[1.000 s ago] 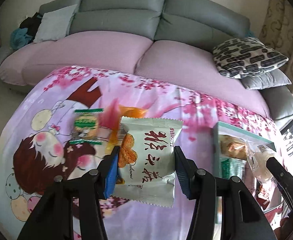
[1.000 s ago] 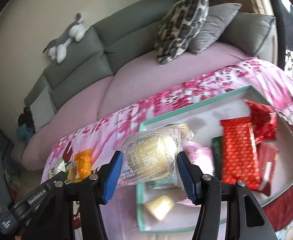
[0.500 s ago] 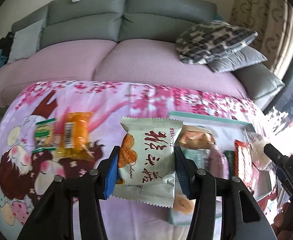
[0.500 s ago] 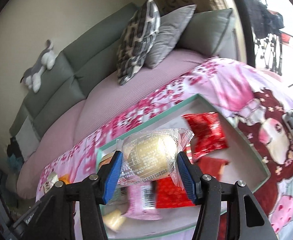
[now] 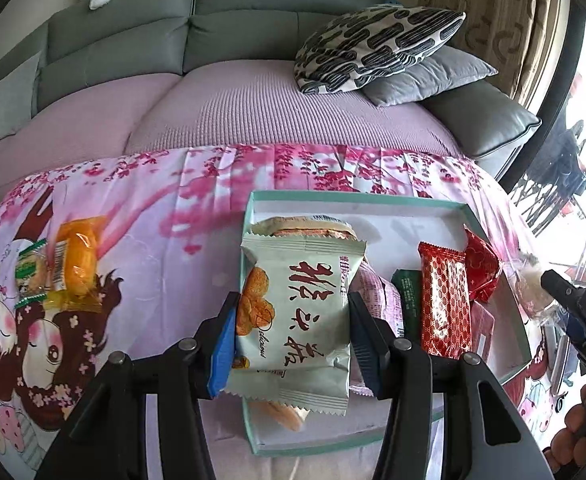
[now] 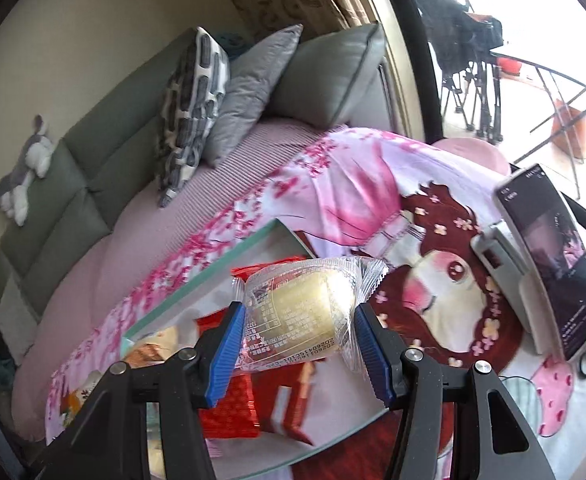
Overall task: Organize snacks
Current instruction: 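Lift both packs and carry them over the tray, then lower both packs into the tray and open both grippers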
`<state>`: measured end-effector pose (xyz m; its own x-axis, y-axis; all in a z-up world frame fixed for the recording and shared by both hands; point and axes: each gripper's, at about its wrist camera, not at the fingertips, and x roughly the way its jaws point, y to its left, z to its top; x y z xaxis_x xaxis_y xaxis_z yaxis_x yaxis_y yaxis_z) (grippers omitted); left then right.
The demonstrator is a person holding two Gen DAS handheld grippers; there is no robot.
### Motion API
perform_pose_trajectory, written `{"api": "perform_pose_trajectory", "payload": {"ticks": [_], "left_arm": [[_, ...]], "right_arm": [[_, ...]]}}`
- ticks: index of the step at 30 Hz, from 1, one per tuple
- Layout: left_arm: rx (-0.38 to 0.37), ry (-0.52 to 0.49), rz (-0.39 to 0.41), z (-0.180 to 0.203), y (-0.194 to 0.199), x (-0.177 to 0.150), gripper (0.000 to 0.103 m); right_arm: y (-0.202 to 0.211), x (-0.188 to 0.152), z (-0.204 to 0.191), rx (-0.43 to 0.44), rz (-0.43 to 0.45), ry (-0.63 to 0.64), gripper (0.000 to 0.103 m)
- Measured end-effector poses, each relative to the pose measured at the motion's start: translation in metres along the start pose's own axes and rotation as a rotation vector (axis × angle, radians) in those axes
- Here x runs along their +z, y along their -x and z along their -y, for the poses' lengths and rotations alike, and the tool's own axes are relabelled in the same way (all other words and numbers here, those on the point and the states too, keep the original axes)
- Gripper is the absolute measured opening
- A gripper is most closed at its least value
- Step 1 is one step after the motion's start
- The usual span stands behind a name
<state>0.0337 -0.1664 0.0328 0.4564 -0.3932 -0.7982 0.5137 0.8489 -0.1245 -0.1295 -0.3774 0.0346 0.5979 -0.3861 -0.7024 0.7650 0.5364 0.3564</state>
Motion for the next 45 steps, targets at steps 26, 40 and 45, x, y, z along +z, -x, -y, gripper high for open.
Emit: {"api": "perform_pose_trajectory", "payload": {"ticks": [26,40,45], "left_arm": [[-0.026,-0.025,-0.040,0.025,-0.040,0.000,0.054],[-0.011,0.007,-0.026,0.012,-0.021,0.007,0.071],[0.038,0.053,-0.035,-0.002,-0.019,0.009,0.083]], "right_arm": [[-0.041,-0.017,-0.020,0.035,-0.077,0.074,0.062],[-0.041,-0.016,-0.023,0.023,-0.100,0.109,0.080],[-0.037,-0.016,-0.029,0.034,-0.073,0.139,0.103]]}}
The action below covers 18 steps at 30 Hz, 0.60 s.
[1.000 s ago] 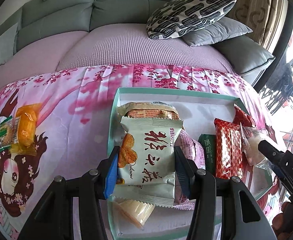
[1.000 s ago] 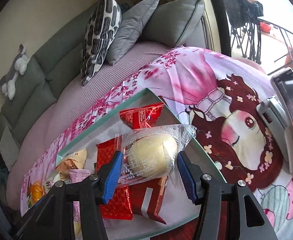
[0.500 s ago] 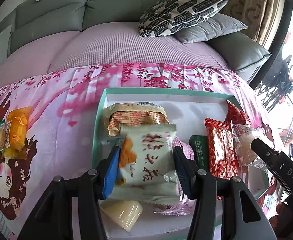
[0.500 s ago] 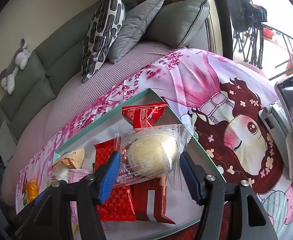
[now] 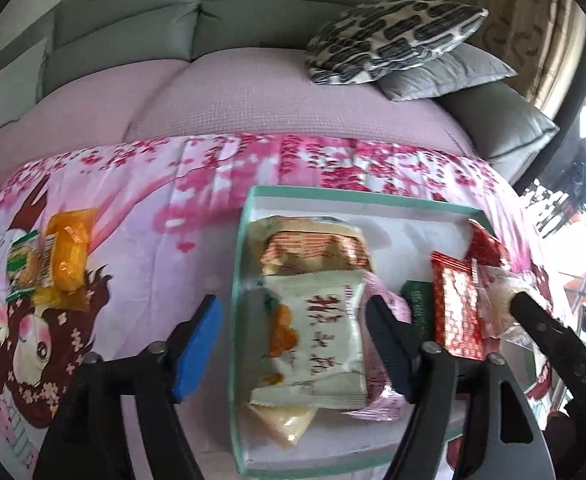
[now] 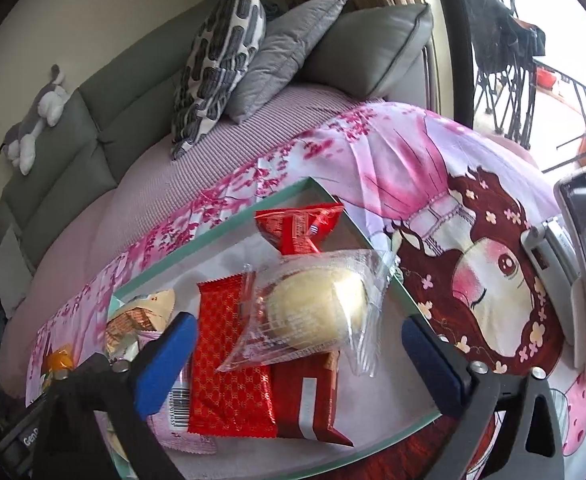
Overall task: Organize snacks
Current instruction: 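Lower both packs into the tray and open both grippers, then move both grippers back toward the remaining snacks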
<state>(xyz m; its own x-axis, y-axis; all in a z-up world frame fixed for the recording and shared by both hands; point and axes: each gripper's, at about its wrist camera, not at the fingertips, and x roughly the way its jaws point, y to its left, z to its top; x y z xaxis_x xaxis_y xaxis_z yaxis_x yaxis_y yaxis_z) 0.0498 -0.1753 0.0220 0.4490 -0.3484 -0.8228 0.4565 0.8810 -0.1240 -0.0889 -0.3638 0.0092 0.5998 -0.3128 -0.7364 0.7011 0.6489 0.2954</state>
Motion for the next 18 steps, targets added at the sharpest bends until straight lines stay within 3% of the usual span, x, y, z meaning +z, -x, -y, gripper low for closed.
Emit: {"api": "perform_pose_trajectory", "payload": {"ticks": [9,18], "left_arm": [[0.170,0.090,-0.010,-0.032,-0.009,-0.003,0.094],[0.265,0.165,0.016,-0.060,-0.005,-0.005,0.100]], "right_arm": [[0.005,0.000,-0.017,-0.014,0.034,0.083,0.103],[0.007,-0.003,-0.037,-0.013,0.043,0.155,0.103]]}}
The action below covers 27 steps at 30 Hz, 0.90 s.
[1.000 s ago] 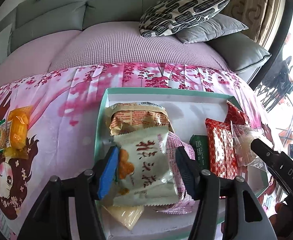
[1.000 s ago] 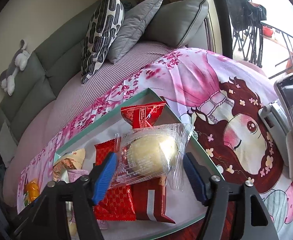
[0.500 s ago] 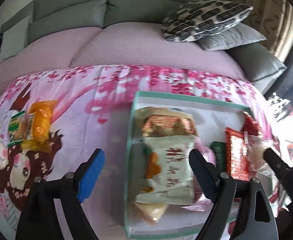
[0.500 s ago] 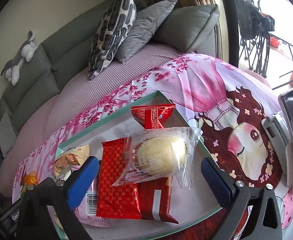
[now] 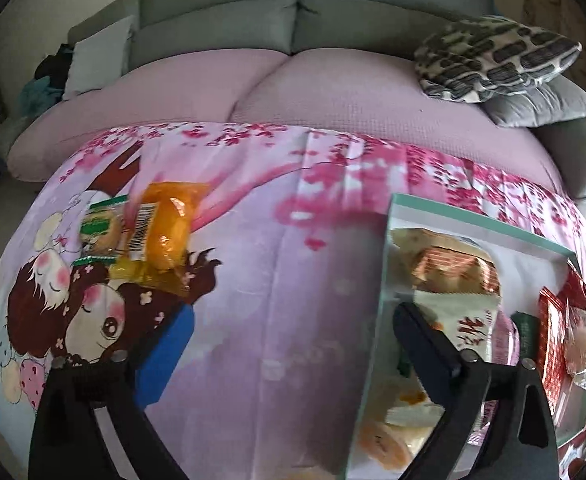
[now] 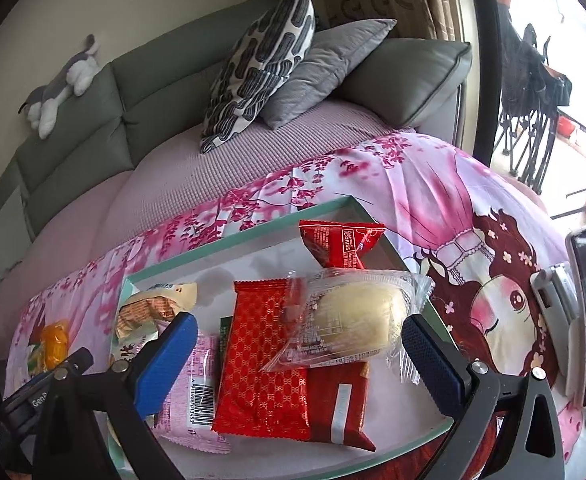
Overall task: Organize snacks
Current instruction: 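Move both grippers back toward the remaining snacks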
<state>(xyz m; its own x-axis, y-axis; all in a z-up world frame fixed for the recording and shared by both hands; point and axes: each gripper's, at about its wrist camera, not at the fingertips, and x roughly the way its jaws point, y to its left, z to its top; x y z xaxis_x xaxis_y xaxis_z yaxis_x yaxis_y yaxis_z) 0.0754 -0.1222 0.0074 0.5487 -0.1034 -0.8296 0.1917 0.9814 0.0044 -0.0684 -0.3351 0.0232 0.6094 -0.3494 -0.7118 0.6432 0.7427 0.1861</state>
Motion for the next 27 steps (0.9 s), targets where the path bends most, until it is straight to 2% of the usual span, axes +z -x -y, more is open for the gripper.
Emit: {"api": "perform_pose_trajectory", "payload": {"ticks": [14,18,27], "left_arm": [[0.081,0.067,0.015,-0.049,0.008,0.004,0.100],[0.102,0.093,0.013,-0.068,0.008,0.004,0.100],[0.205,0.208,-0.017,-0.128,0.004,-0.001,0.100]], "right_arm": [[0.032,0.007,-0.032,0.050,0.114,0.055,0.103],[0.033,0.005,-0.050,0.088,0.108,0.082,0.103],[0.019,-0.014,-0.099,0.168,0.040,0.193,0.103]]}}
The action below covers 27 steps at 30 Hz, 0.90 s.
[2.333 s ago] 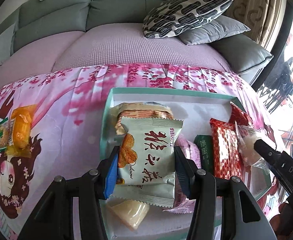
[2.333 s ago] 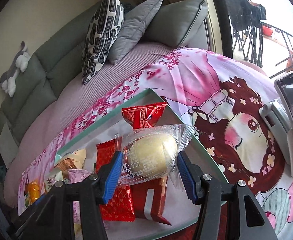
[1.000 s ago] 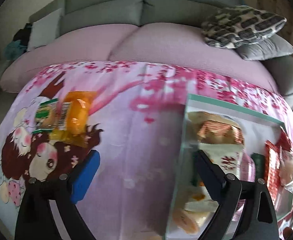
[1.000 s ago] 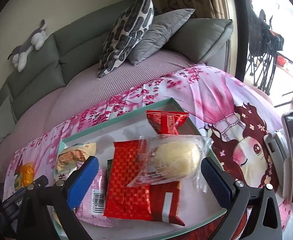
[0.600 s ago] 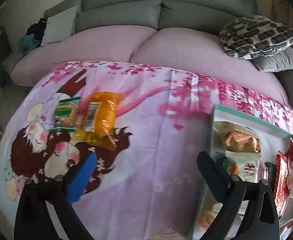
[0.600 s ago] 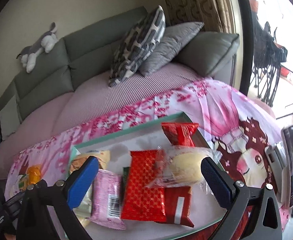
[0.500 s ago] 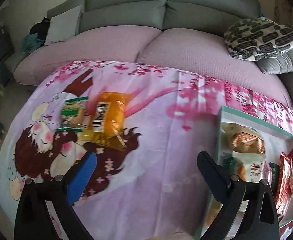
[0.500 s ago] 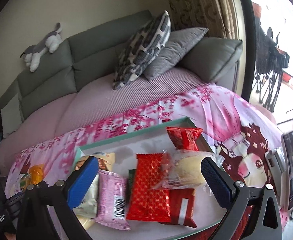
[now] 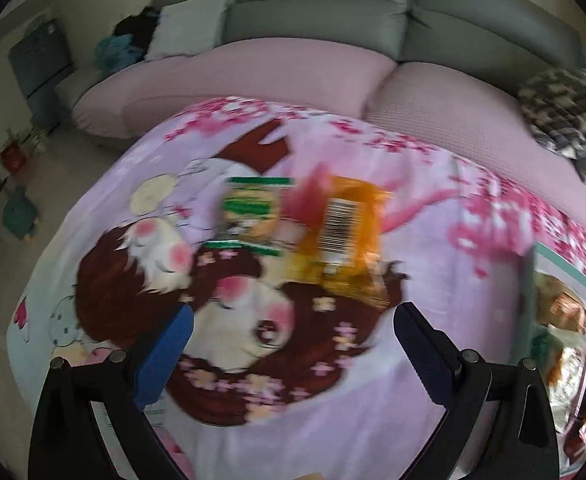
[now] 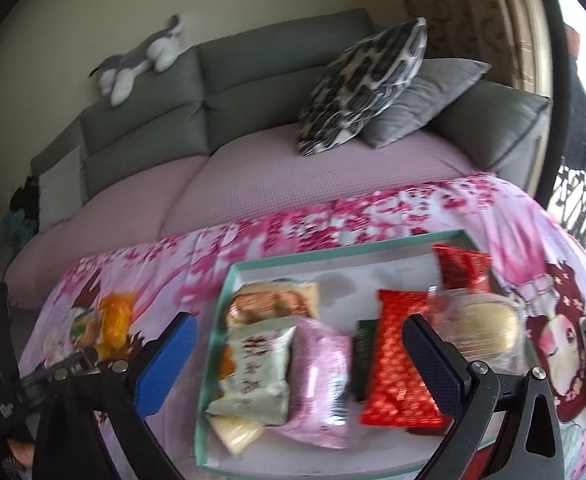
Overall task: Organize snacks
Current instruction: 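Move both grippers back toward the remaining snacks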
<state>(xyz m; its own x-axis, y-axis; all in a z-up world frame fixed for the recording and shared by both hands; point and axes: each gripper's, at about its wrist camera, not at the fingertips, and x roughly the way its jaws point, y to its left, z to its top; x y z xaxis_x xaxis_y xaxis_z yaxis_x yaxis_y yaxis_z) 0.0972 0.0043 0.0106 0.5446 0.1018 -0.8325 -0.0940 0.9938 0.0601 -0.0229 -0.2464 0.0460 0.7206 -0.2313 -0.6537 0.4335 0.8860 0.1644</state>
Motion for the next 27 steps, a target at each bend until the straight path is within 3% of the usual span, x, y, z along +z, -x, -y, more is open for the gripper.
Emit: {"api": "perform_pose_trajectory", "payload": {"ticks": [8,27], "left_arm": [[0.038,0.063,-0.001,-0.038,-0.002,0.006,0.100],[0.049,0.026,0.021,-0.081,-0.006,0.017,0.100]], "right_arm": [[-0.012,-0.011,-0.034,0.054,-0.048,0.060,0.103],[-0.041,-0.030,-0.099,0.135,-0.119,0.074,0.103]]}}
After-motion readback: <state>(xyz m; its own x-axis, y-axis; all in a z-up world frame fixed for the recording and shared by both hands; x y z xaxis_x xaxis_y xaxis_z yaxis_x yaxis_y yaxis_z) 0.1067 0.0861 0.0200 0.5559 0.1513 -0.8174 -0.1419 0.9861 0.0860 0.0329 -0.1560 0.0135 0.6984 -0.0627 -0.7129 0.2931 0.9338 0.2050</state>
